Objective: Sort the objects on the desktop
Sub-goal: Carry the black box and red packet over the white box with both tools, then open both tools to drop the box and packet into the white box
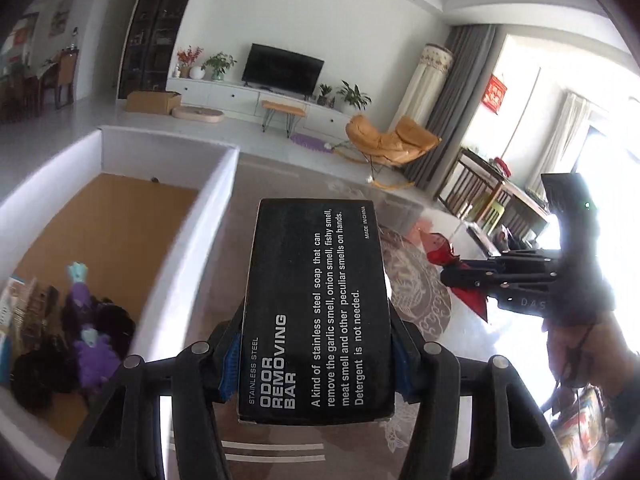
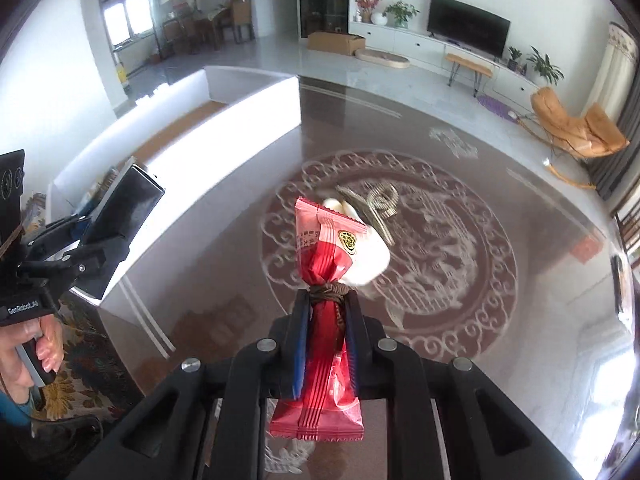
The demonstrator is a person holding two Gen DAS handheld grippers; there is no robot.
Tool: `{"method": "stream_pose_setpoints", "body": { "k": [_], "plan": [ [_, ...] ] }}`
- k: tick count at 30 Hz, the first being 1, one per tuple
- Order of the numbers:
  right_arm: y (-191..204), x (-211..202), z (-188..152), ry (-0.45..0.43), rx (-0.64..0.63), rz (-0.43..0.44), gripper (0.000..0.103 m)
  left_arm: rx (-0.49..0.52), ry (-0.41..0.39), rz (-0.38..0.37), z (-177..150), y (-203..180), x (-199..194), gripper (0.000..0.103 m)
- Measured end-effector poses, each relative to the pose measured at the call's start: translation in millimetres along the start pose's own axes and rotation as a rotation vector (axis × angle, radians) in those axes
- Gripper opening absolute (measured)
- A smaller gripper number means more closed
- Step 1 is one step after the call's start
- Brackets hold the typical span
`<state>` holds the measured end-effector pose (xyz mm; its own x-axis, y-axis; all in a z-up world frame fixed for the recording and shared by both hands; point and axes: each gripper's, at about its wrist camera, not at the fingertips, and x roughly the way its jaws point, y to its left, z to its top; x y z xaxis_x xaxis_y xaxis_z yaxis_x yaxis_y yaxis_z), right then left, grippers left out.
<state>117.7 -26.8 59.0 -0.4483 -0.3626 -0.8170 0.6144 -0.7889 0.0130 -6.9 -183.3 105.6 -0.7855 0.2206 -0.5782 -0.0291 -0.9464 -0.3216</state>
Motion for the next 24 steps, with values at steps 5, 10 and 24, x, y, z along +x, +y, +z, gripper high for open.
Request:
{"method": "stream_pose_setpoints", "body": {
  "k": [5, 10, 24],
  "plan": [
    [84, 19, 80, -0.083, -0.071, 0.162, 0.017, -0.047, -0.043, 0.206, 31, 74, -40, 0.057],
    [173, 73, 141, -0.102, -0.117, 0.282, 0.017, -0.165, 0.042, 0.377, 26, 153, -22, 0.057],
    [225, 156, 155, -0.022, -0.120, 0.234, 0.091, -0.306, 0.072, 0.504, -12, 191, -6, 0.103]
  ]
}}
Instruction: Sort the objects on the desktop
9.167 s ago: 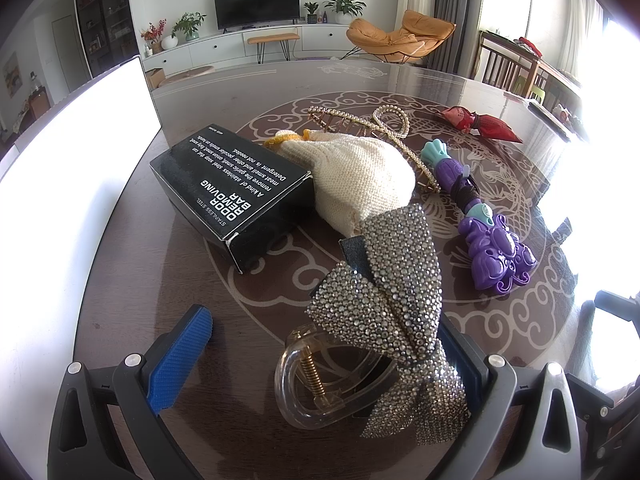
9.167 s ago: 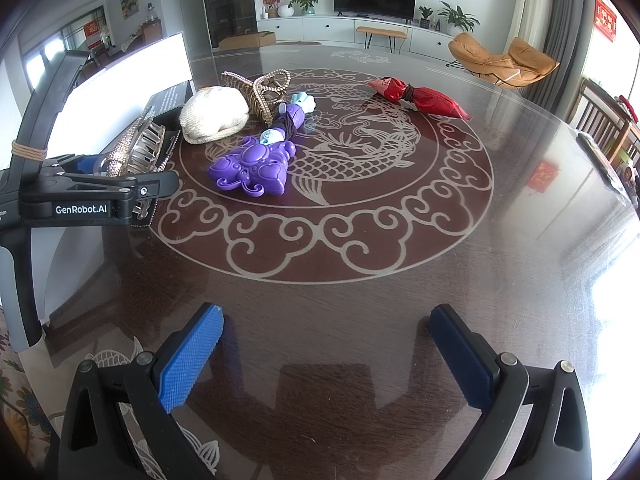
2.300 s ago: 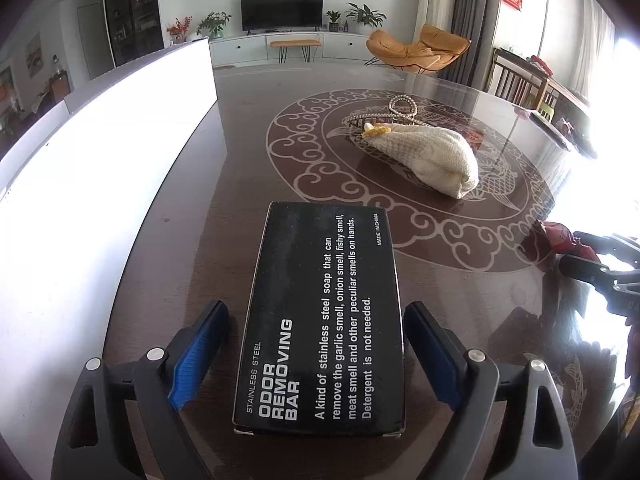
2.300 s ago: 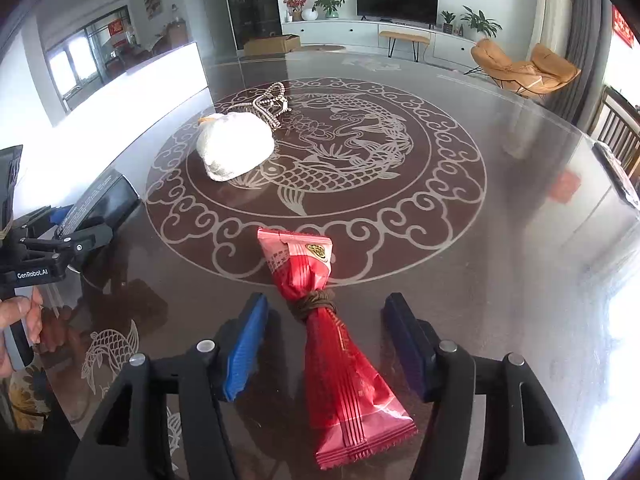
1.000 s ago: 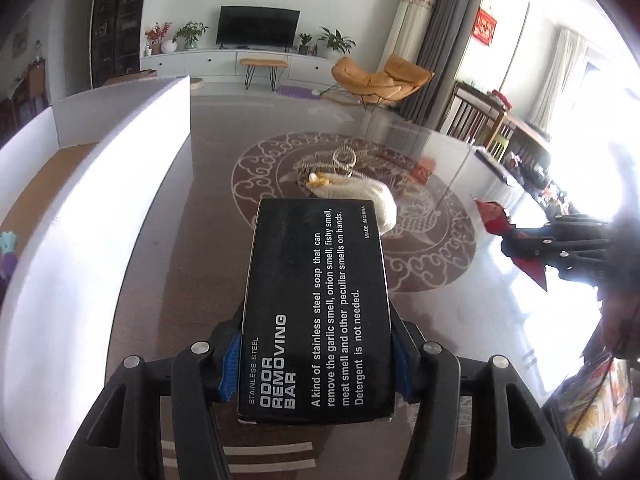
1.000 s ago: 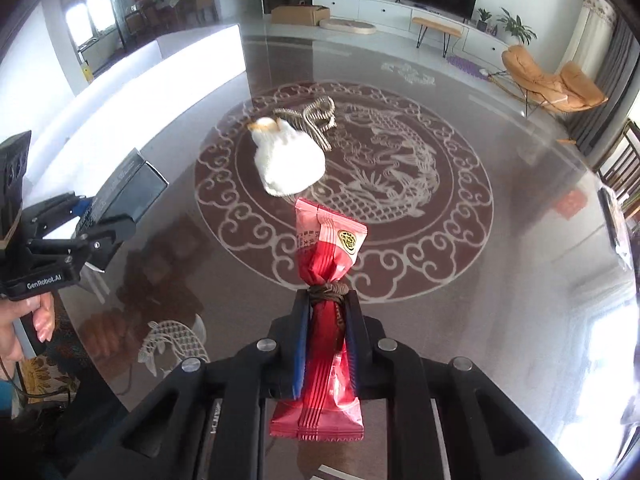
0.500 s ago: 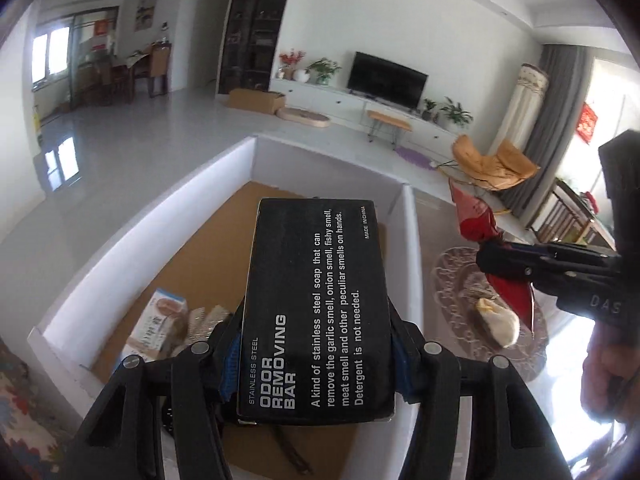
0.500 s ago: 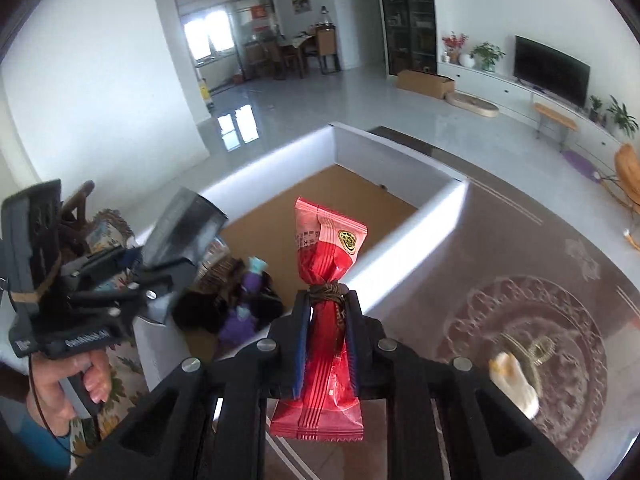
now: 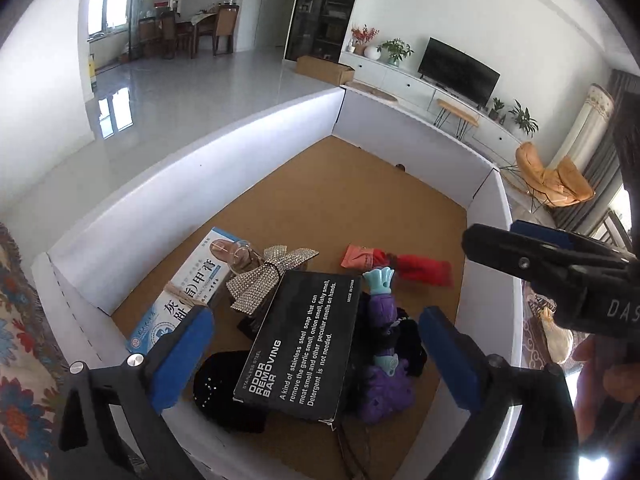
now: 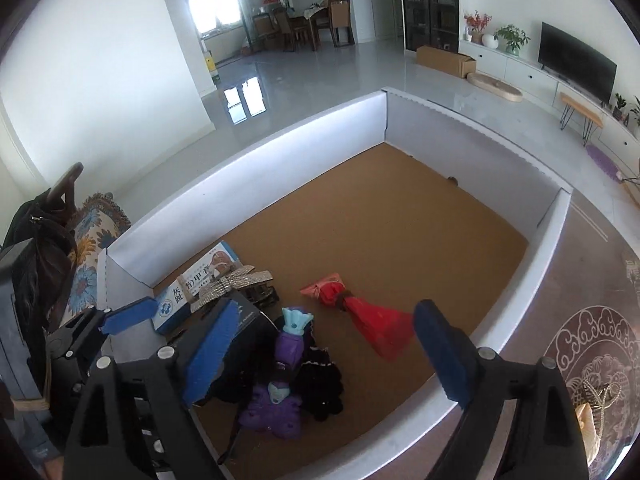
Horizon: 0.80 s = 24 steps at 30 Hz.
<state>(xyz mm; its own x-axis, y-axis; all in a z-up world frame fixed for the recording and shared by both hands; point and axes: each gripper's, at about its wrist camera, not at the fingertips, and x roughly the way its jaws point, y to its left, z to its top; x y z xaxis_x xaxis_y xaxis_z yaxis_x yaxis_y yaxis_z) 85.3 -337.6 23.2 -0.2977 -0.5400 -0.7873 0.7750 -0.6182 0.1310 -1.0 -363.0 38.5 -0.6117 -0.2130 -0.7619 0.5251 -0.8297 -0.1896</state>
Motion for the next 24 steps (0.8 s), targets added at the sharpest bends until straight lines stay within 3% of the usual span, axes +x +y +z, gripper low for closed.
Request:
{"method": "stream_pose_setpoints", "body": {
  "k": [5, 10, 18, 24],
  "plan": [
    [-44, -52, -23, -0.129, 0.047, -0.063, 0.095, 0.022, -0.056, 0.052, -4, -6, -11, 0.103],
    [-104, -103, -83, -0.237, 0.093, -0.196, 0.101, 0.041, -0.097, 0.029, -13, -23, -19, 0.103],
    [-204, -156, -203, -0.183, 0.152, -0.419, 0.101, 0.185, -0.172, -0.020, -19, -89, -49, 0.103],
    [-251, -202, -279, -0.201, 0.277, -0.504, 0.101, 0.258, -0.221, -0.160, -28, -146, -83, 0.103]
  ]
}}
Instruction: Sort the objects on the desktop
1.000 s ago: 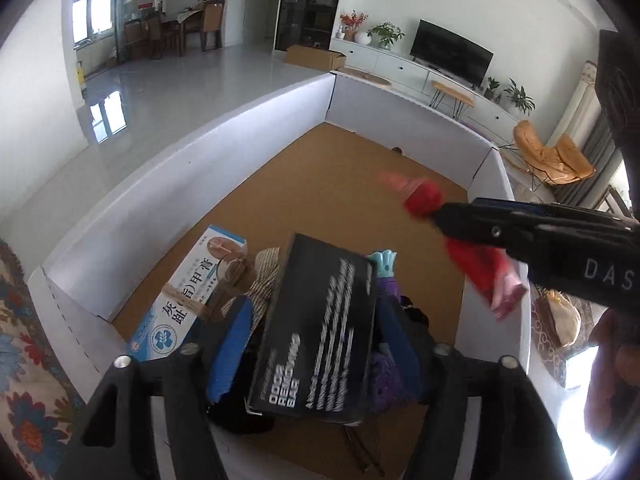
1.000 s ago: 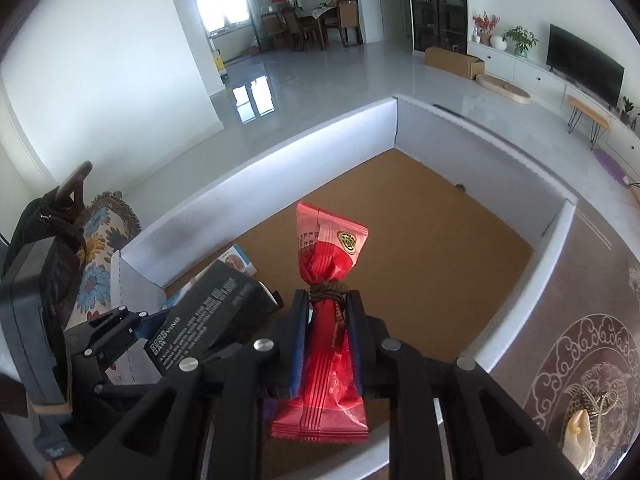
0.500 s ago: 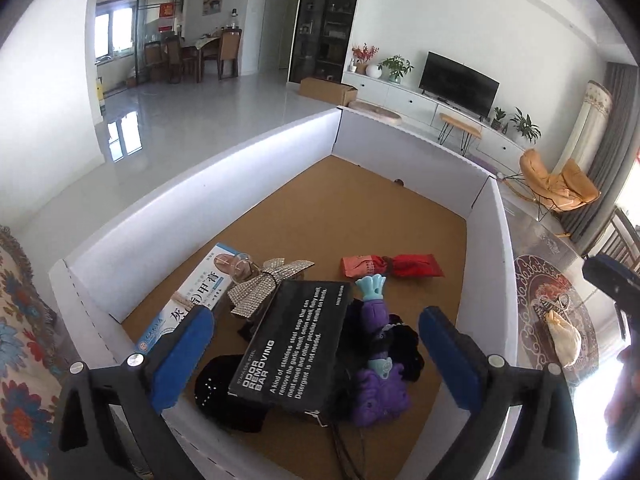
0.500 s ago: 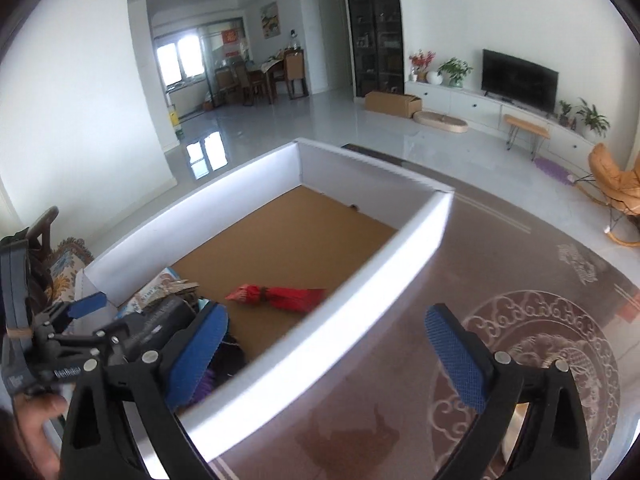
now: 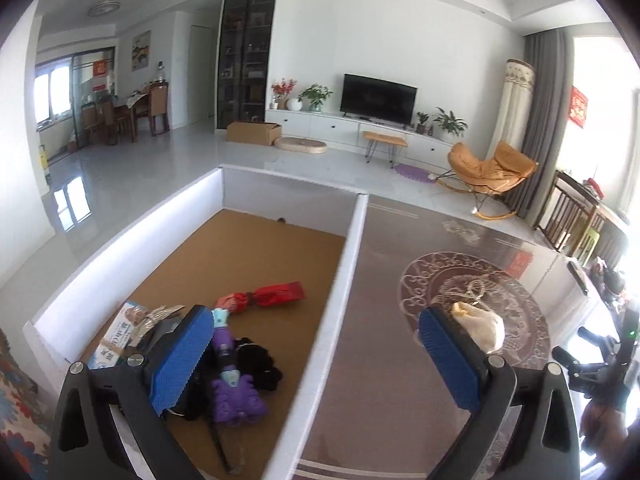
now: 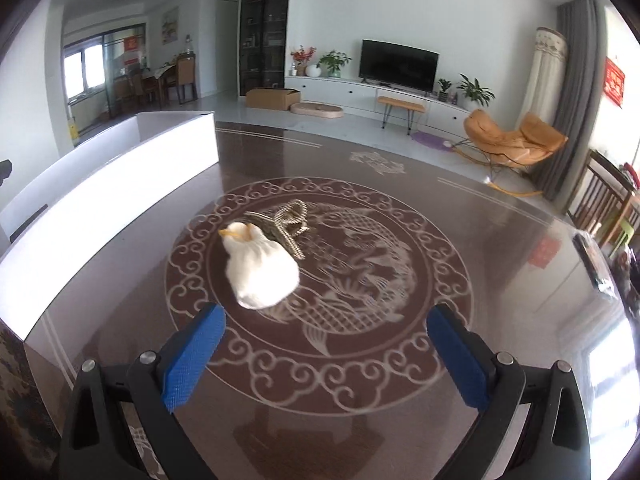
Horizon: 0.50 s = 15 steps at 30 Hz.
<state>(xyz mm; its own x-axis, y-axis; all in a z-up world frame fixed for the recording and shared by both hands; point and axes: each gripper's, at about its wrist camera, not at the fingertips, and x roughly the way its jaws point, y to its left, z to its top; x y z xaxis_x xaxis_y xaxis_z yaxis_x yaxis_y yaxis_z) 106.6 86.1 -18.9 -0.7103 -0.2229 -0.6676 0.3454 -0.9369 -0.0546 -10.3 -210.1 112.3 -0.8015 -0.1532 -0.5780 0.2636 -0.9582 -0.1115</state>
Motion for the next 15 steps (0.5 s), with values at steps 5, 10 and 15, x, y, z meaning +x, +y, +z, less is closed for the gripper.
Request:
{"method": "stream_pose_setpoints", "body": {
  "k": [5, 10, 15],
  "plan": [
    [-35, -9, -28, 0.026, 0.111, -0.033, 0.101, 0.098, -0.037, -0.113, 3, -60, -21, 0.103],
    [-50, -9, -47, 0.065, 0.174, -0.057, 0.101, 0.164, 0.018, -0.223, -11, -107, -16, 0.103],
    [-47, -1, -51, 0.105, 0.180, -0.062, 0.101, 0.199, 0.130, -0.257, -46, -141, 24, 0.103]
  ]
}}
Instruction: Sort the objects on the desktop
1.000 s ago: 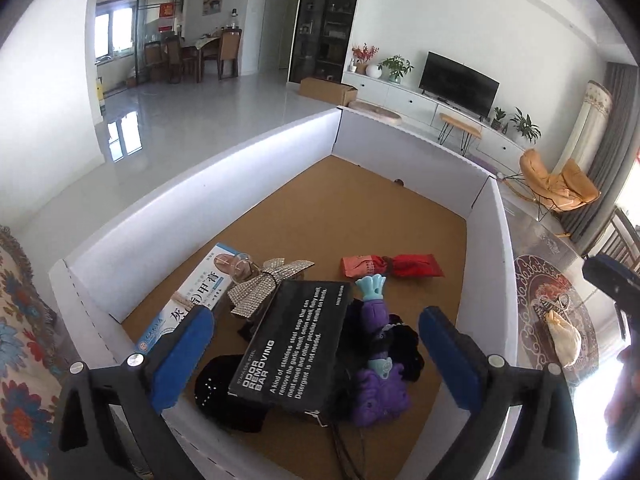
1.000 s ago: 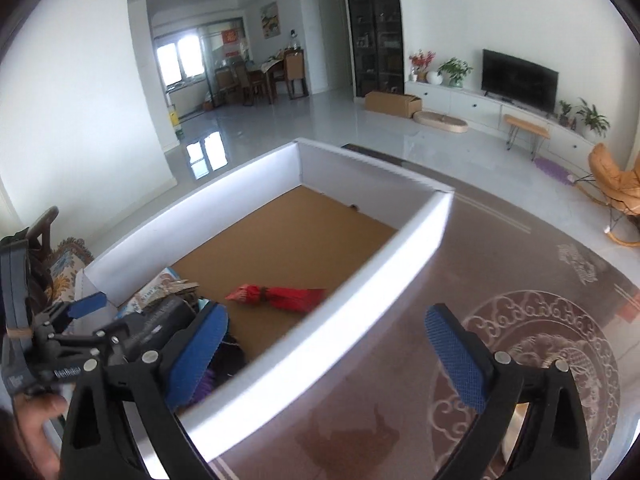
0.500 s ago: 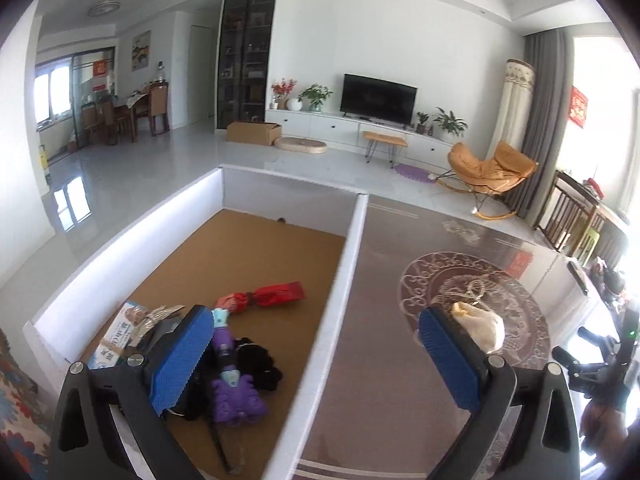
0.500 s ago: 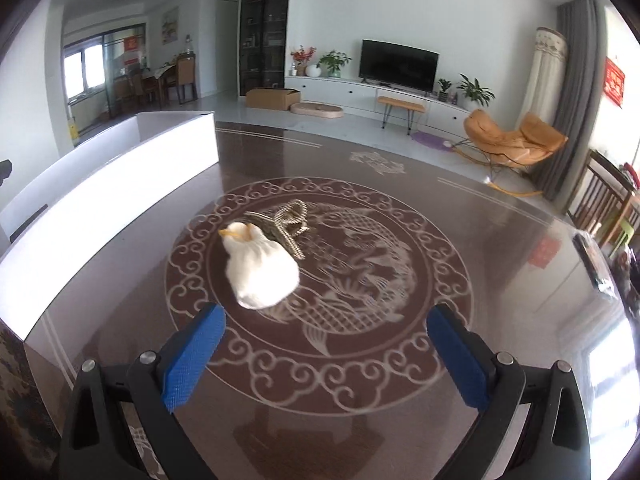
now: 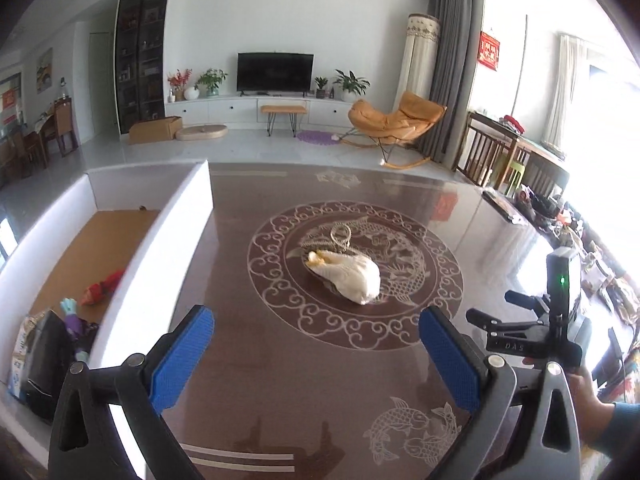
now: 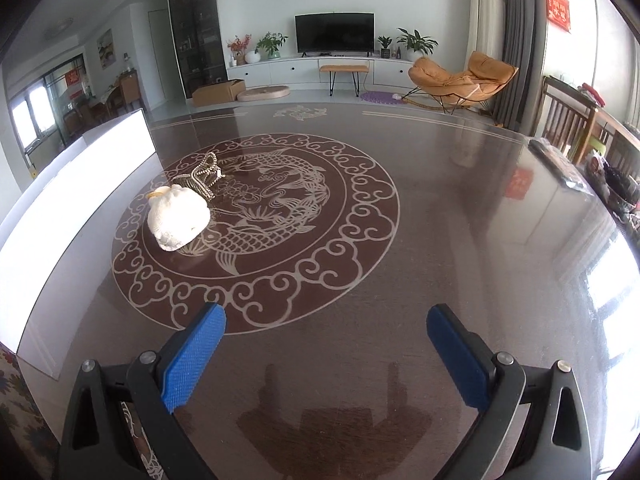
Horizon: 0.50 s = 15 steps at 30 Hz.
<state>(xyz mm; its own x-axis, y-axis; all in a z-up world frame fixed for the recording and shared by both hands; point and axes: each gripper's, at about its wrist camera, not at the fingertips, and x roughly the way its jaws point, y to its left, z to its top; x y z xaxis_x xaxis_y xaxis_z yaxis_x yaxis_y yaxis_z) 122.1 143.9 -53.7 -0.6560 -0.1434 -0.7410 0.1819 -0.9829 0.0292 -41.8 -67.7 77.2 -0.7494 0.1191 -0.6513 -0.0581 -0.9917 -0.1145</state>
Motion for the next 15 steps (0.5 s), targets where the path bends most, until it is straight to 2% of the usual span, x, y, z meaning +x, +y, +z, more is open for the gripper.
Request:
{"method": "stream_pose_setpoints", "body": {
  "k": [4, 8, 12, 15],
  "plan": [
    [6, 17, 0, 0.058, -0.012, -0.012, 0.101, -0.016, 0.106, 0.014, -33, 0, 55, 0.103],
    [4, 28, 1, 0.067, 0.036, -0.016, 0.101, 0.017, 0.173, 0.060, -58, 8, 94, 0.103],
    [1, 47, -1, 0.088, 0.090, -0.012, 0.101, 0.004, 0.199, 0.081, -64, 16, 114, 0.103],
    [6, 53, 1, 0.089, 0.060, -0.033, 0.102, 0.003, 0.191, 0.118, -59, 20, 118, 0.103]
  ]
}}
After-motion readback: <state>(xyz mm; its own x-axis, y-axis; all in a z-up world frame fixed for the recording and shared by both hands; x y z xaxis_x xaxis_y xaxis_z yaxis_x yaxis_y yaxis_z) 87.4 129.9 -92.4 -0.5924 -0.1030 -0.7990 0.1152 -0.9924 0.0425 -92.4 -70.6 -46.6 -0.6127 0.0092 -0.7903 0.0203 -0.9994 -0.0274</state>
